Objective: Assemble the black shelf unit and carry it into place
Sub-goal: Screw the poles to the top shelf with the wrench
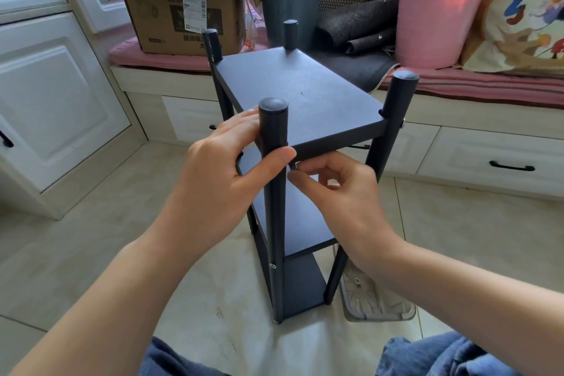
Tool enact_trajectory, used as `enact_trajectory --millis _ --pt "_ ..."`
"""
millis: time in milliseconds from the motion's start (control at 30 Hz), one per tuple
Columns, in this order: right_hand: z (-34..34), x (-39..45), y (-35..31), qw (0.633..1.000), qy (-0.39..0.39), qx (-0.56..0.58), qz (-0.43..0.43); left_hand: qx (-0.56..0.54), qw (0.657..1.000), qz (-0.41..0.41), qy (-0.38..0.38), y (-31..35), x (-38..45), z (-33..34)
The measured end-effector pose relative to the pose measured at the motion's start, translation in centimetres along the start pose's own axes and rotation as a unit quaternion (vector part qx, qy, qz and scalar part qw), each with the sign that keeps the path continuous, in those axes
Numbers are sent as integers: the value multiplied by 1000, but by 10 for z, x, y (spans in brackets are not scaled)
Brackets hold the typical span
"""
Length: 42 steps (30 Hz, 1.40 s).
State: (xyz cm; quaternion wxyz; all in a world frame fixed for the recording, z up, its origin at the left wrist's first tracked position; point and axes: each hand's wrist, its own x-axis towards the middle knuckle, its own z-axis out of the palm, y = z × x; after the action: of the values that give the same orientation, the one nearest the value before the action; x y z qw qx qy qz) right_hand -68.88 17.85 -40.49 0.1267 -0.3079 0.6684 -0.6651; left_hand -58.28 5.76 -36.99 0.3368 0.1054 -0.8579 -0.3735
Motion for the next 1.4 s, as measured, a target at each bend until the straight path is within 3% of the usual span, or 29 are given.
enact_trajectory --millis 333,567,1033,1400 --pt "-26 -14 -2 992 14 -81 -99 3 1000 21 0 -2 1 0" --pt "-24 -11 -4 990 18 -83 -111 -8 1000 28 -1 -3 0 0" --pt "-15 -7 0 995 8 -37 -87 1 999 33 0 -5 1 -1" --pt "-6 -7 -3 999 18 25 -14 -5 999 32 5 -4 0 1"
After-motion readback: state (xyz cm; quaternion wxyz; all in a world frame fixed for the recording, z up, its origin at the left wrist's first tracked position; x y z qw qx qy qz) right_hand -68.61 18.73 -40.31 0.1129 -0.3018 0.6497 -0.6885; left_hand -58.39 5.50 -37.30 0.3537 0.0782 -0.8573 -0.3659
